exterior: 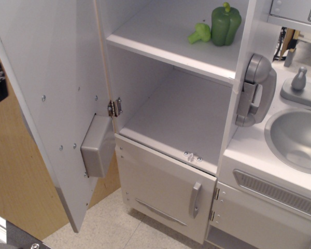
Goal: Close fridge
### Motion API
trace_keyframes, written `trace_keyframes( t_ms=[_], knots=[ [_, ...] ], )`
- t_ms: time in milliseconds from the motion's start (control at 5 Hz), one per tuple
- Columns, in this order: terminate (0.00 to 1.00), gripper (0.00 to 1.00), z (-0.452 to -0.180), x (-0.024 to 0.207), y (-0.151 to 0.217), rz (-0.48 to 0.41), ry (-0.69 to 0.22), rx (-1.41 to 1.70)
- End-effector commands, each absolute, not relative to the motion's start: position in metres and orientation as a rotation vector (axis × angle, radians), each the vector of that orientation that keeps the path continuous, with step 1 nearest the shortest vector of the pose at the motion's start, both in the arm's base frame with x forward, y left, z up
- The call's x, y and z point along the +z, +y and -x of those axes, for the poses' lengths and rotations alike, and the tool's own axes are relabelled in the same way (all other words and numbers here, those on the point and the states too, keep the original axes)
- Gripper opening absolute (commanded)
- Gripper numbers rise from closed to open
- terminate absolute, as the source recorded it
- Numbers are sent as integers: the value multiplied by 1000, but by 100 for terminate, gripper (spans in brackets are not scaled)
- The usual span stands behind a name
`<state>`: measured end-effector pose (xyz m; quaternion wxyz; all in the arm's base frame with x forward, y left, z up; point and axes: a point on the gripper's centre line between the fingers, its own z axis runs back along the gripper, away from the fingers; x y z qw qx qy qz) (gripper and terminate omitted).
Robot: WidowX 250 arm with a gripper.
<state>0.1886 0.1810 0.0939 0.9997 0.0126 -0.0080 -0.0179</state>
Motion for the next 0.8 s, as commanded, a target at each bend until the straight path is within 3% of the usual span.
trace_keyframes(
  t_ms=[0,600],
  knots=[
    [0,100,-206,101,164,-4,-26,-70],
    [0,100,-254,100,108,72,-12,0]
  ],
)
